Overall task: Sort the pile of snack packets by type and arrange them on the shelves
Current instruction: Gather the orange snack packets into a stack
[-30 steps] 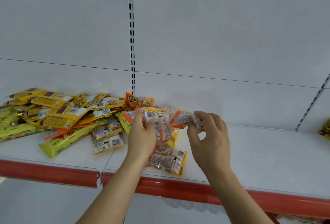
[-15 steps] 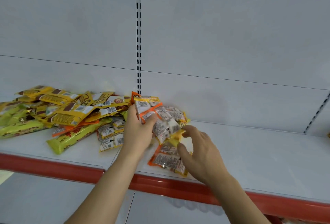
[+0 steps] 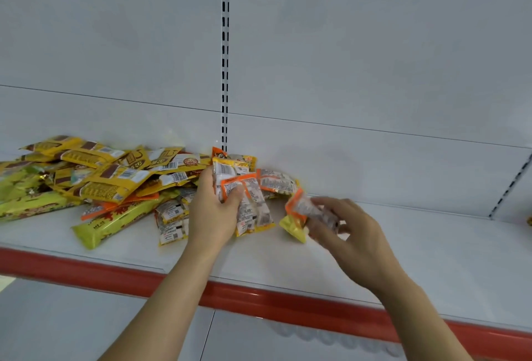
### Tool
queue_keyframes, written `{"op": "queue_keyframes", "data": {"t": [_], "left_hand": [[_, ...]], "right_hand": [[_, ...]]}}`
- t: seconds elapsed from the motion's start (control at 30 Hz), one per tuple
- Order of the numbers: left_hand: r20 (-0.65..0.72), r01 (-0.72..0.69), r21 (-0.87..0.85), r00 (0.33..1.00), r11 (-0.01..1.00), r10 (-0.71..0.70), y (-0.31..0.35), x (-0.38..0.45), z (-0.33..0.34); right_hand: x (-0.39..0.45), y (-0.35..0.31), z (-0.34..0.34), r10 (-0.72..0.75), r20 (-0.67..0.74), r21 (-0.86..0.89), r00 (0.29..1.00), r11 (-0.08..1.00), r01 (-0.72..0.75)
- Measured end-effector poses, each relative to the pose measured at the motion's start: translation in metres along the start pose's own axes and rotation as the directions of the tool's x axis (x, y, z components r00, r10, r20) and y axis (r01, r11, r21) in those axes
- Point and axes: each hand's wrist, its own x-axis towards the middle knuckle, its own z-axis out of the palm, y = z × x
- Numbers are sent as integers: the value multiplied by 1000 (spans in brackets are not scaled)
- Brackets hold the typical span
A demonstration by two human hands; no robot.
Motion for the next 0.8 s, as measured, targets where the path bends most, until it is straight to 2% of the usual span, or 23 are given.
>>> {"op": "queue_keyframes", "data": {"t": [0.07, 0.13, 0.2, 0.27, 0.33, 0.4, 0.43, 0.5, 0.57, 0.6, 0.67, 0.73, 0.8], "left_hand": [[37, -24, -8, 999, 1000, 24, 5, -6, 8], [59, -9, -65, 998, 998, 13, 11, -12, 19], [93, 60, -222, 995, 973, -41, 20, -18, 28], [193, 193, -391, 973, 900, -125, 27, -23, 32], [264, 224, -402, 957, 888, -121, 30, -25, 33], [310, 241, -386, 943, 890, -120, 29, -25, 33], [329, 266, -396, 935, 879, -135, 27, -24, 32], [307, 278, -395, 938, 876, -159, 17, -18, 29], [220, 266, -407, 957, 874, -188, 5, -9, 23], [183, 259, -398, 963, 880, -200, -1, -5, 19], [138, 232, -334, 971, 914, -195, -10, 1, 12], [136, 222, -280, 972, 934, -190, -18, 6, 4], [129, 219, -251, 973, 943, -192, -23, 9, -3]], "right_hand": [[5, -8, 15, -20, -134, -5, 991, 1000, 19], [8, -18, 40, -67, -163, -70, 984, 996, 56], [9, -19, 64, -90, -121, -187, 989, 980, 67], [8, -19, 79, -149, -41, -383, 988, 916, 122], [6, -20, 86, -230, 44, -504, 972, 835, 220], [5, -24, 85, -270, 81, -401, 959, 872, 280], [5, -29, 80, -235, 109, -253, 966, 933, 256], [9, -32, 69, -91, 236, 82, 967, 994, 73], [21, -28, 62, 33, 172, 243, 985, 967, -75], [29, -22, 60, 90, 92, 221, 992, 969, -109], [49, -9, 61, 139, -22, -21, 990, 990, -139], [69, 3, 65, 146, 13, -240, 989, 961, -138], [86, 13, 76, 160, 118, -401, 980, 911, -100]]}}
